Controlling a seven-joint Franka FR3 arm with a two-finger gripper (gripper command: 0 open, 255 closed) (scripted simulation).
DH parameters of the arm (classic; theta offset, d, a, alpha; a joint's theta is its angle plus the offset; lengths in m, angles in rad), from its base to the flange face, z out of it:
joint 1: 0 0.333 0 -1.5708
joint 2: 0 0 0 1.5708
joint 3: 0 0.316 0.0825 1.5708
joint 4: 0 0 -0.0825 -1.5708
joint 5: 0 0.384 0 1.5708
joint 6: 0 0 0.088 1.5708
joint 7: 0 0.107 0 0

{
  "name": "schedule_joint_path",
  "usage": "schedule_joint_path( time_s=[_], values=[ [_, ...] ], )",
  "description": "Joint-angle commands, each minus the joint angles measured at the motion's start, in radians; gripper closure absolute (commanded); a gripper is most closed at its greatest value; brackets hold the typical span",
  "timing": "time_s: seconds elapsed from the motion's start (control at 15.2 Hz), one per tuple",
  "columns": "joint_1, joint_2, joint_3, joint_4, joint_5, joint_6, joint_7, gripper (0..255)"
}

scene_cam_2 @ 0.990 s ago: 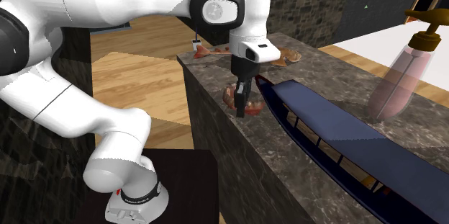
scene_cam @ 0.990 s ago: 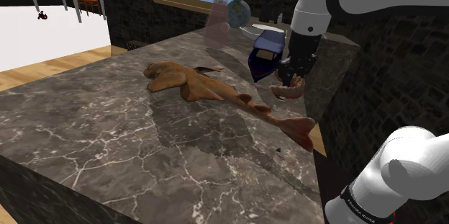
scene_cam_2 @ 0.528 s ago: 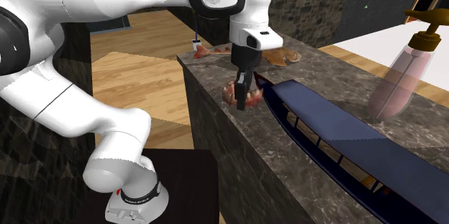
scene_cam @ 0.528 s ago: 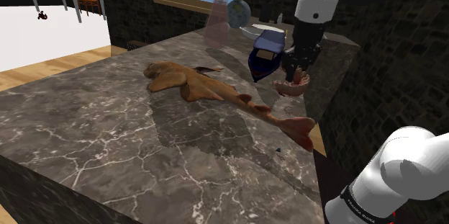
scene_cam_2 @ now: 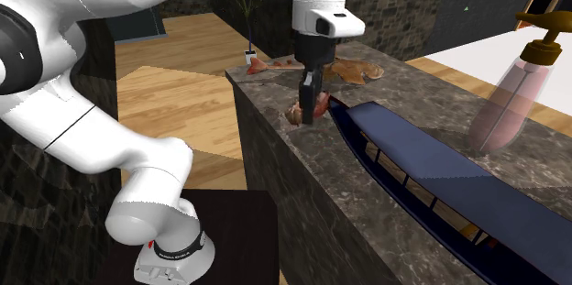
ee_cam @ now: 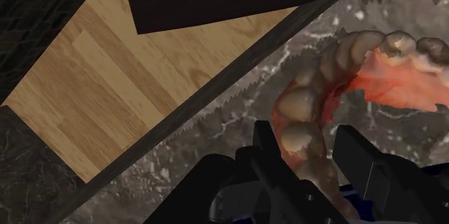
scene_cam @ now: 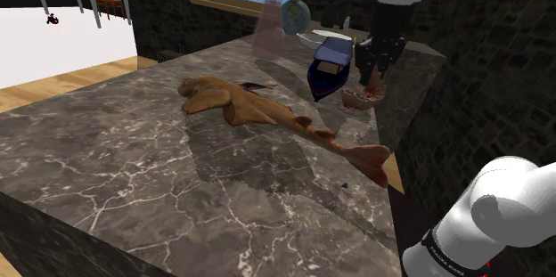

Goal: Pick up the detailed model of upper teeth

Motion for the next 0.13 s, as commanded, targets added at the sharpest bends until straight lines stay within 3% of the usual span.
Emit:
schedule_joint_path(
  time_s=[0.0, 0.07],
  values=[
    [-0.001, 0.005, -0.001, 0.021, -0.002, -0.016, -0.001, 255],
    [-0.001, 0.005, -0.001, 0.021, -0.002, -0.016, -0.001, 255]
  ],
)
